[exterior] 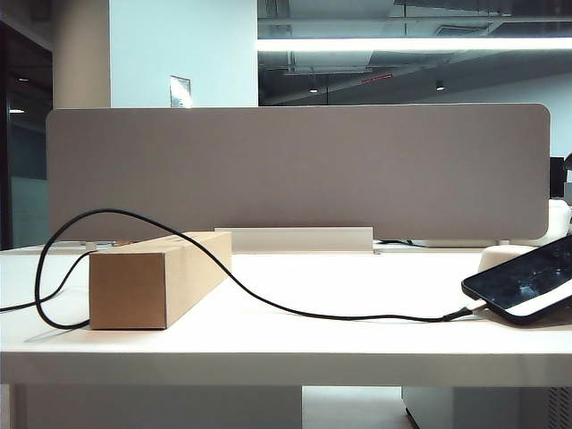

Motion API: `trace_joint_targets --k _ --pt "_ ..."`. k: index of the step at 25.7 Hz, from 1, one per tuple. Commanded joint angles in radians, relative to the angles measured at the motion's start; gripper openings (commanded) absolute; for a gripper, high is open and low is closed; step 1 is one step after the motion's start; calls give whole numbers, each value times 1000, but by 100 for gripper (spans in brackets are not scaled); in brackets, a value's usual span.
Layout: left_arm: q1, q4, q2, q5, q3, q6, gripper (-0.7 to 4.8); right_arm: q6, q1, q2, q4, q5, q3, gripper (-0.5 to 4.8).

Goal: Pick up the charging cable and the phone, plug the charging cable into the charging port on the phone, and finally place them back on the table.

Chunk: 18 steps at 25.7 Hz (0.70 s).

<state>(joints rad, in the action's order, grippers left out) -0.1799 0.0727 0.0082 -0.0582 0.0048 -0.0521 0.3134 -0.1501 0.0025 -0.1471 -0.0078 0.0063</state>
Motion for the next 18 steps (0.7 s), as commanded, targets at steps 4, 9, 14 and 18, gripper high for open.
trace_joint_targets --k 4,9,14,18 --pt "0 76 1 -7 3 3 -5 -4 2 -2 17 14 -6 -1" --pt "0 76 1 -7 3 3 -5 -5 2 -2 16 14 -6 -1" --pt "34 76 -4 11 3 3 -5 -9 2 -1 17 18 -6 -2" --pt "143 76 -4 13 3 3 -5 -37 2 -2 17 35 -6 -1"
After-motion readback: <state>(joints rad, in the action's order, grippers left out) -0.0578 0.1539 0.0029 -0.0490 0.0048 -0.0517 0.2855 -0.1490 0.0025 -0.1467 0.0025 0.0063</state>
